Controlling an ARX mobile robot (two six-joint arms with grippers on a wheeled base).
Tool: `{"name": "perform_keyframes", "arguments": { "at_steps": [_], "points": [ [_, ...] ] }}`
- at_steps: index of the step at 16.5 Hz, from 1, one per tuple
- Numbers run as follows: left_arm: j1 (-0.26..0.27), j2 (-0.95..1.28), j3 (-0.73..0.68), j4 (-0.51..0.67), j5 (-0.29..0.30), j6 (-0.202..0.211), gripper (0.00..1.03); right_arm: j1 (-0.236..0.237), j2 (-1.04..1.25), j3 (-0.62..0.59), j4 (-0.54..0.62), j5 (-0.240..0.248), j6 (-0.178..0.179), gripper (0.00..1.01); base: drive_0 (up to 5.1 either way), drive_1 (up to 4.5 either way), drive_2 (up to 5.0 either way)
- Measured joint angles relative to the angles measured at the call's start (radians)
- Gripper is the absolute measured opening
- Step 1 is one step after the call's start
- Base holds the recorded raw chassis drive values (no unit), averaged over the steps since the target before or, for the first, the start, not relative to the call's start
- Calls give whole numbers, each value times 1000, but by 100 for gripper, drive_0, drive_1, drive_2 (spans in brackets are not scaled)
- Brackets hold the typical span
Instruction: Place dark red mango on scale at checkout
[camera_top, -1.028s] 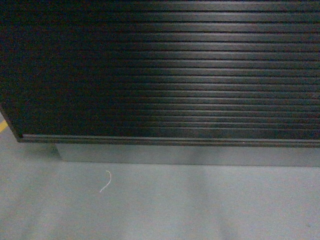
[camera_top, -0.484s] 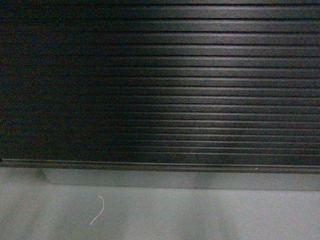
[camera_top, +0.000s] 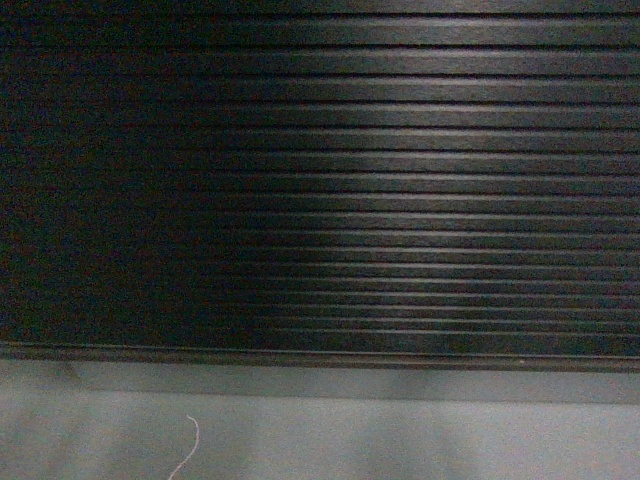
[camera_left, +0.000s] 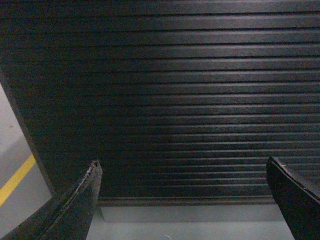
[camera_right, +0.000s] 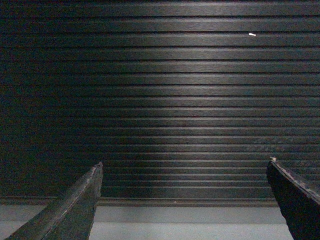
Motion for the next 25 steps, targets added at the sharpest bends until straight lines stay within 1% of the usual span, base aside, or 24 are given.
{"name": "perform_keyframes", "arguments": {
  "at_steps": [9, 25],
  "points": [
    [0, 0, 0, 0, 0, 0, 98, 0, 0, 0, 0, 0, 0, 98, 10, 301, -281],
    [0, 0, 0, 0, 0, 0, 98, 0, 0, 0, 0, -1, -1, 98, 0, 0, 0]
  ]
}}
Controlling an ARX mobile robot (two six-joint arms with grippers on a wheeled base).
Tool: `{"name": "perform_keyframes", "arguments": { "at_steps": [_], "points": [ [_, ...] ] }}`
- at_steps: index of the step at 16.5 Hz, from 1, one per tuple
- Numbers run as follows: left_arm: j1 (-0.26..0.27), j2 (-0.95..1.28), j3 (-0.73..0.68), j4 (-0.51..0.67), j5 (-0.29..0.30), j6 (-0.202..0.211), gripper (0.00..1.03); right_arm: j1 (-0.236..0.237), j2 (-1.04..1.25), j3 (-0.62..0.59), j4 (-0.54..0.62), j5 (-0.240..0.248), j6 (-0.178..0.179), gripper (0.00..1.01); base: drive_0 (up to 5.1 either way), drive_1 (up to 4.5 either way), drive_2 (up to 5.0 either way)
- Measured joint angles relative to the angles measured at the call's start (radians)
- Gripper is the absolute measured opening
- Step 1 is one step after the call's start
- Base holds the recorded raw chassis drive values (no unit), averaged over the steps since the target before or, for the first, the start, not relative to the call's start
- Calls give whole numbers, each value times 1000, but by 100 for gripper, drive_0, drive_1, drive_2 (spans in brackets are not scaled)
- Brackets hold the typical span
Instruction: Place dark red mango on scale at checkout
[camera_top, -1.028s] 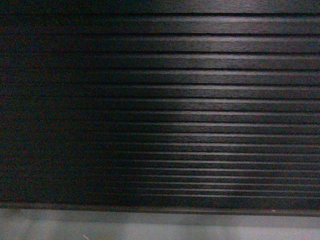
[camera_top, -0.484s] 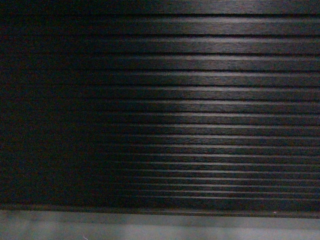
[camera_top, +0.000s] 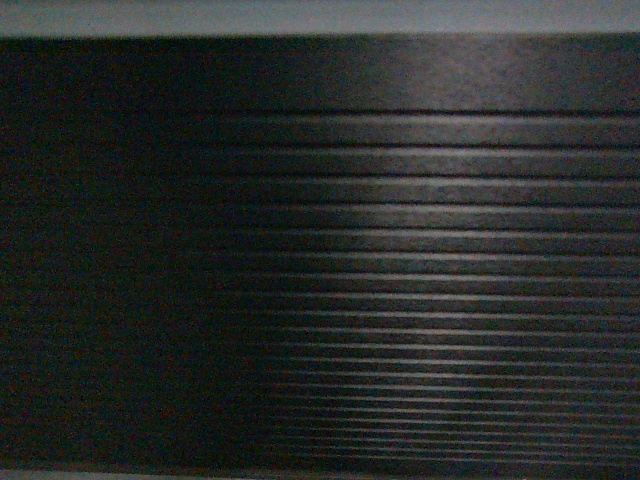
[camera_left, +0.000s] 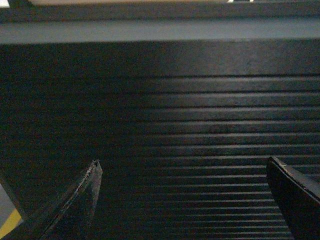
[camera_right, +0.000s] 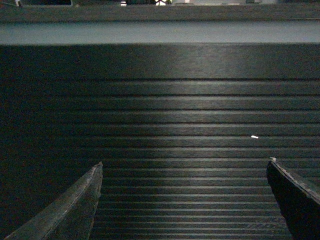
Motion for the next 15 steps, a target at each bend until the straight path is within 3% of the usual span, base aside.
{"name": "perform_keyframes", "arguments": {
  "at_steps": [15],
  "points": [
    [0, 0, 0, 2, 1, 0, 98, 0, 0, 0, 2, 1, 2, 98, 0, 0, 0]
  ]
}}
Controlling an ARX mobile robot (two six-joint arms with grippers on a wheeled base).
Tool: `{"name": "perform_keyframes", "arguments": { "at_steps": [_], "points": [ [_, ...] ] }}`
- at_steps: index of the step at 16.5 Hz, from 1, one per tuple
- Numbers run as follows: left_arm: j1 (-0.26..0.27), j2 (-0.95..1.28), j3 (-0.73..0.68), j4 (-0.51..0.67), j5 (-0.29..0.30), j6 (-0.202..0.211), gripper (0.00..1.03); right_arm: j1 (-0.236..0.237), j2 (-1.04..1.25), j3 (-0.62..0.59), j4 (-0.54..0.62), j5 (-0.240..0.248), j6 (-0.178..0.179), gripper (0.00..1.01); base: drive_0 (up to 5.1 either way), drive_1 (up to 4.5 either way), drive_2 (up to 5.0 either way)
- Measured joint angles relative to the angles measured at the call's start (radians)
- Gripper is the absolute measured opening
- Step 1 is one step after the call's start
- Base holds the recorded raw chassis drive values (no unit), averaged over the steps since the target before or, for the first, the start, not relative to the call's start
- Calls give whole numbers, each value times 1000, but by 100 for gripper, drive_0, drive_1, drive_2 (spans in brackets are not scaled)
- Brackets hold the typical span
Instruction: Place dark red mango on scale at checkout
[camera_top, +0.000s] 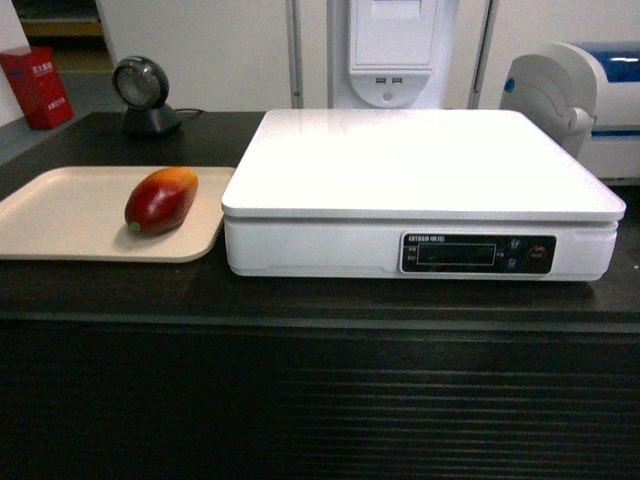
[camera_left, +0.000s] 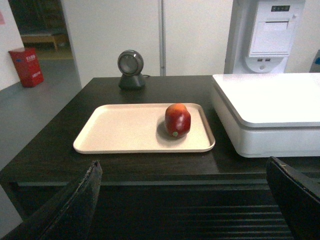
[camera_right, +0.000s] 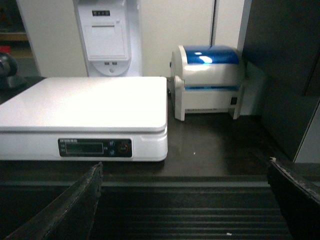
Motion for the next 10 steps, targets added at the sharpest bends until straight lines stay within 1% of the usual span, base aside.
{"name": "perform_keyframes", "arguments": {
  "at_steps": [10],
  "points": [
    [0, 0, 0, -2, -1, 0, 98, 0, 0, 0, -2, 0, -1, 98, 0, 0, 0]
  ]
}}
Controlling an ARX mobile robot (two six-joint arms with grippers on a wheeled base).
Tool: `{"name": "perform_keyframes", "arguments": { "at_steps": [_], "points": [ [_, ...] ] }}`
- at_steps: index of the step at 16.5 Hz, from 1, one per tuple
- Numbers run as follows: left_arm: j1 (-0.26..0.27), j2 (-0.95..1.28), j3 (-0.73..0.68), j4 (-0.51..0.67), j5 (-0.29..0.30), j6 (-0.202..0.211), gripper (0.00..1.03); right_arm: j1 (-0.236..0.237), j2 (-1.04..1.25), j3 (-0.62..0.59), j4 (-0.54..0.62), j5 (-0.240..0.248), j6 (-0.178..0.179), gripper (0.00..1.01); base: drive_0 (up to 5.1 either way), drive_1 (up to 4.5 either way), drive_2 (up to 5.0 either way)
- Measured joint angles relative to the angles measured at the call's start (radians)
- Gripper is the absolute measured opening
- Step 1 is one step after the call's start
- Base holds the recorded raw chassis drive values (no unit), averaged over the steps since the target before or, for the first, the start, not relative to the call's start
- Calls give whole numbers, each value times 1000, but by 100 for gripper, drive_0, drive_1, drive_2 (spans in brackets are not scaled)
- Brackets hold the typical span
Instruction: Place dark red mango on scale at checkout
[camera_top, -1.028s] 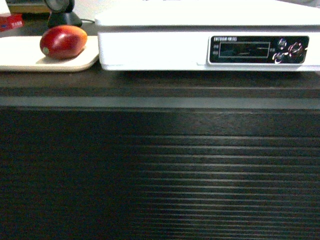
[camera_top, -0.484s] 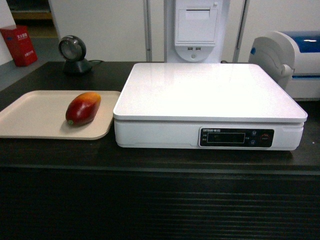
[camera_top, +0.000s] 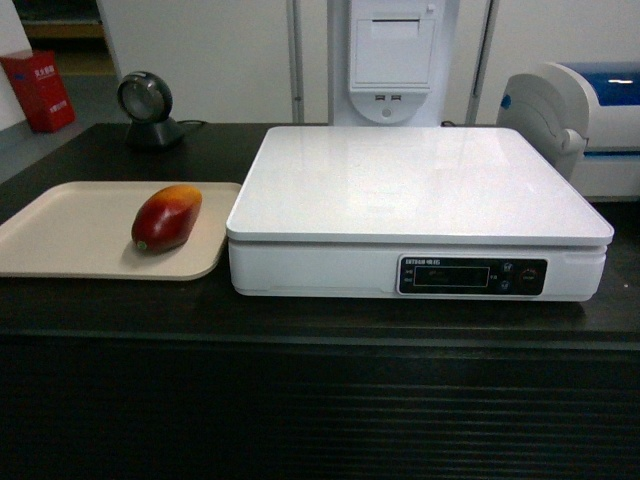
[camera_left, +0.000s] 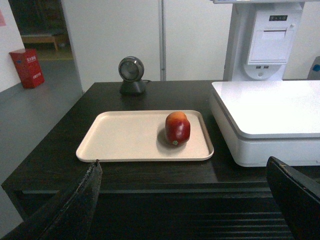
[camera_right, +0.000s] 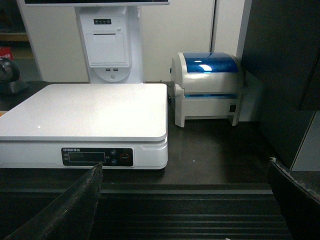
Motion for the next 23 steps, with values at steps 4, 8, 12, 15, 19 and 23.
{"name": "perform_keyframes", "arguments": {
  "at_steps": [4, 8, 12, 15, 19, 23],
  "points": [
    [0, 0, 0, 0, 0, 0, 98, 0, 0, 0, 0, 0, 0, 98, 0, 0, 0],
    [0, 0, 0, 0, 0, 0, 98, 0, 0, 0, 0, 0, 0, 98, 0, 0, 0],
    [0, 0, 0, 0, 0, 0, 98, 0, 0, 0, 0, 0, 0, 98, 0, 0, 0],
    [0, 0, 0, 0, 0, 0, 98, 0, 0, 0, 0, 0, 0, 98, 0, 0, 0],
    [-56, 230, 153, -139, -254, -87, 98, 0, 0, 0, -1, 0, 0, 98, 0, 0, 0],
    [46, 480, 200, 121, -75, -80, 98, 0, 0, 0, 0, 0, 0, 98, 0, 0, 0]
  ]
}}
